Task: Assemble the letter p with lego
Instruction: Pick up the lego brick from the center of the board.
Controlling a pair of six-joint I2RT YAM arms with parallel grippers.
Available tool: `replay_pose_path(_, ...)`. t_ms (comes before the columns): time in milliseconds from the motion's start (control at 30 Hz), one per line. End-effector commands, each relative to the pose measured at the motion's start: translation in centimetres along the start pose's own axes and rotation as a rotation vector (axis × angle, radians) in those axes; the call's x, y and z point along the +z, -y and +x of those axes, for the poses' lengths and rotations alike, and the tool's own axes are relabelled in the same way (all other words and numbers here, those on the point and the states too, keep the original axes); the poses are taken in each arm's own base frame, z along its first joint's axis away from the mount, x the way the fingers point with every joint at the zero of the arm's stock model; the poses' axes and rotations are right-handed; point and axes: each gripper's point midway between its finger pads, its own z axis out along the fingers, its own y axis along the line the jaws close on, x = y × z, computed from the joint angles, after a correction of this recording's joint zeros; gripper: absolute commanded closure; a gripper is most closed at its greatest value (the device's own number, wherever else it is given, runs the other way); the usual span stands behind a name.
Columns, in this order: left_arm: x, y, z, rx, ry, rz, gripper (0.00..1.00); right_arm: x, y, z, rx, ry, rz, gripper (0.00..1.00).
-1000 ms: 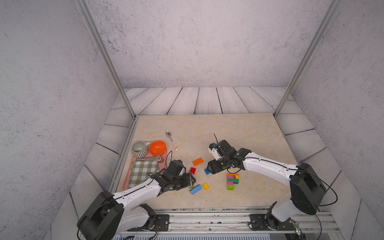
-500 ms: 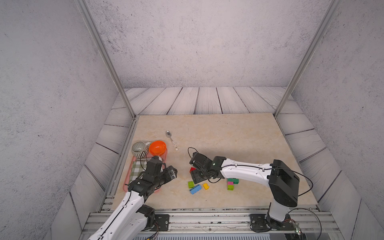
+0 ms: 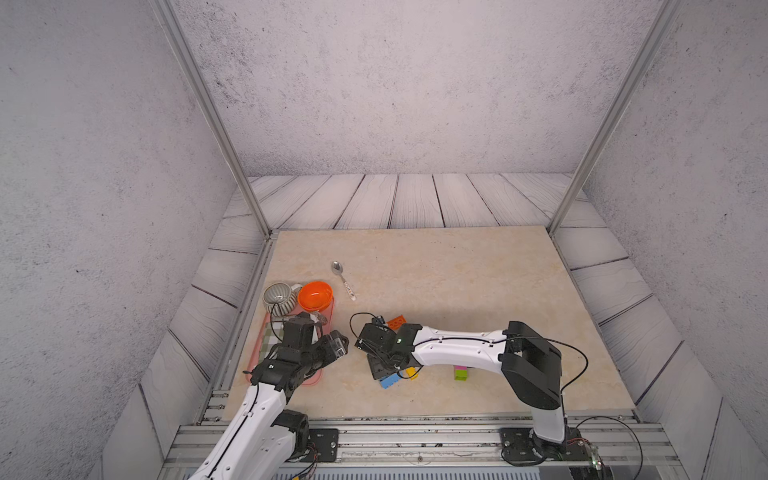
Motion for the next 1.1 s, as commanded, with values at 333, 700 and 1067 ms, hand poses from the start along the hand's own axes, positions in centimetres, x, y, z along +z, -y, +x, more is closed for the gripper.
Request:
replay_pose_path(333,0.2,-0.3,0.4,0.008,-0.015,0.010,0.15,1.5,-0.2,0.6,-0.004,-0.051,0.080,0.46)
replay_pose_path(700,0.3,-0.2,0.4,0.007,-0.021,0.013,0.15,2.3,-0.3,1.1,-0.017,-0.079,0.095,0.48)
replay_pose_path(1067,0.3,0.0,0.3,0.008,-0.022,0.022,0.15,1.9,0.2,0.8,-0.025,-0.067,0.124,0.68)
